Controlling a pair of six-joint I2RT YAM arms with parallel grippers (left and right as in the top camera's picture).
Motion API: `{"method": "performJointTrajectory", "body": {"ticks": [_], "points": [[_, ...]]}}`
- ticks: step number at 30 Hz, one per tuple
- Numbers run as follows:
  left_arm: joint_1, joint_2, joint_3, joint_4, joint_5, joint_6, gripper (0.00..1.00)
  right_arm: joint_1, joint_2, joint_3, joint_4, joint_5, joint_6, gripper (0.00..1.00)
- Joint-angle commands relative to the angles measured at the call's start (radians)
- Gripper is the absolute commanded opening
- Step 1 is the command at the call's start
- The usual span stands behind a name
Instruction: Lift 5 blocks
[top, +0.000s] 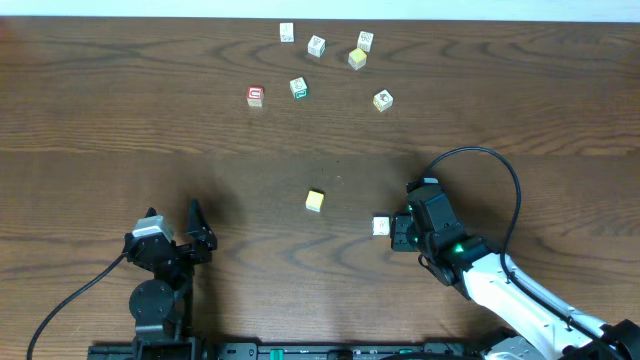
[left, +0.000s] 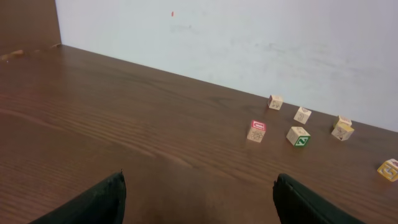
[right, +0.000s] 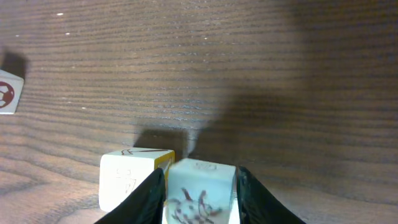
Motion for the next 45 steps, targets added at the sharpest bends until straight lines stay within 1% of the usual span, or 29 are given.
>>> {"method": "performJointTrajectory", "body": {"ticks": [1,10,16,18,23,28,32,35,38,45], "points": [[0.004,-0.006,-0.019,-0.039,-0.011,-0.006,0.76,-0.003,0.005,0.015,0.003,0.002,-0.011,0.4],[0.004,-0.006,-0.019,-0.039,-0.012,-0.005,0.76,-0.003,0.005,0.015,0.04,0.002,-0.011,0.43],[0.005,-0.006,-0.019,-0.039,-0.012,-0.005,0.76,-0.003,0.005,0.029,0.046,0.002,-0.011,0.4],[0.004,-0.006,-0.019,-0.039,-0.012,-0.006,0.76,-0.003,0.005,0.045,0.023,0.023,-0.011,0.37],[0.004,-0.006,-0.019,-0.039,-0.011,-0.006,0.76,-0.005,0.003,0.133,-0.112,0.086,-0.024,0.22],[0.004,-0.006,-0.019,-0.039,-0.011,-0.005,0.76,-0.006,0.003,0.251,-0.241,0.113,-0.064,0.17],[0.004,-0.006,-0.019,-0.039,-0.012,-0.006,0.76,-0.007,0.003,0.275,-0.302,0.145,-0.061,0.09],[0.004,-0.006,-0.019,-0.039,-0.011,-0.006,0.76,-0.014,0.003,0.274,-0.36,0.175,-0.013,0.02],[0.004,-0.006,-0.019,-0.039,-0.011,-0.006,0.76,-0.02,0.003,0.27,-0.407,0.218,0.02,0.01],[0.004,-0.006,-0.019,-0.039,-0.012,-0.006,0.76,-0.023,0.005,0.256,-0.439,0.211,0.036,0.01]]}}
